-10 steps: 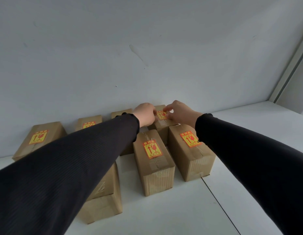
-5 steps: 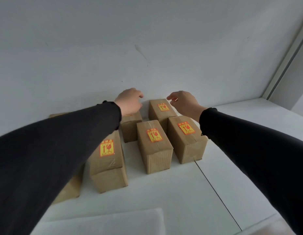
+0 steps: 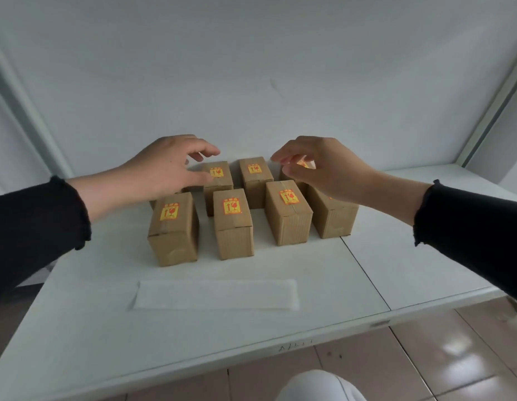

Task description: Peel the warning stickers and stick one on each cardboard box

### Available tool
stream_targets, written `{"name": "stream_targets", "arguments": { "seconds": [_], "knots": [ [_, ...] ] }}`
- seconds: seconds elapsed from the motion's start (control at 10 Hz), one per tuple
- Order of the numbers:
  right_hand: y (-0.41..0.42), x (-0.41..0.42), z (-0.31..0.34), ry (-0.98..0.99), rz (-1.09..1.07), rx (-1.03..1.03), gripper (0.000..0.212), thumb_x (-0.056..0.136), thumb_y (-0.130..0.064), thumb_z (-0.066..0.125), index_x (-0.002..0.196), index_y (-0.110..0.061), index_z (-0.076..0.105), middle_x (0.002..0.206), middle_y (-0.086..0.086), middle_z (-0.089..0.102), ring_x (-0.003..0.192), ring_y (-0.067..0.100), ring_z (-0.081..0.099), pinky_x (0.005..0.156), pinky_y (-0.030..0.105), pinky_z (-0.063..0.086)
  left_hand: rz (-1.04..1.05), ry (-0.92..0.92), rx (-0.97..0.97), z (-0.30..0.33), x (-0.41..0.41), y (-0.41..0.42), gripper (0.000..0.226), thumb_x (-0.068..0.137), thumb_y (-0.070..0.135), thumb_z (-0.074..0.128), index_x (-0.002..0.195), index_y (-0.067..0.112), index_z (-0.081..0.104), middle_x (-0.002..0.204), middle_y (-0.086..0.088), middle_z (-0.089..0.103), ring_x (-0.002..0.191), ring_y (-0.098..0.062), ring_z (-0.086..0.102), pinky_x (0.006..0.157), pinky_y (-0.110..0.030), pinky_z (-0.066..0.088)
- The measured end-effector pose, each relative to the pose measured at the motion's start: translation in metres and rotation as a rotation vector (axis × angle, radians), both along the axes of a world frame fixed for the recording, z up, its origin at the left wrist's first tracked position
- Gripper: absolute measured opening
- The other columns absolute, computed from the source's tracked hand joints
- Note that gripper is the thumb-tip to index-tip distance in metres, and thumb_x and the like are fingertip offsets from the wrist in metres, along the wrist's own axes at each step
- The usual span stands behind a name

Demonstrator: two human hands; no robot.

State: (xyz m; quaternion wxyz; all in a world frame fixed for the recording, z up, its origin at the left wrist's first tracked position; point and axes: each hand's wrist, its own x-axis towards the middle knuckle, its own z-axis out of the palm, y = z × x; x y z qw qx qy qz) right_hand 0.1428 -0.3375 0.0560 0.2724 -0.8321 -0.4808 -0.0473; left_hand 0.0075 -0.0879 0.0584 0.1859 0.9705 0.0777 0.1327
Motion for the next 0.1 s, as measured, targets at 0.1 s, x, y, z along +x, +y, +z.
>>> {"name": "stream_targets", "arguments": {
  "seconds": [0.1],
  "knots": [
    [-0.021, -0.0529, 0.0302, -0.019, 0.118, 0.062, 0.024, 0.097, -0.023, 0.059, 0.119, -0.028, 0.067, 0.105, -0.015, 0.067, 0.102, 0.003, 0.062, 0.094, 0.032, 0.049, -0.023, -0.07, -0.08, 0.0277, -0.0624, -0.0137, 0.047, 0.083, 0.036, 0.078, 0.126, 0.042, 0.061, 0.116, 0.019, 0.063, 0.103, -0.003, 0.059, 0.085, -0.022, 0.047]
  ]
}}
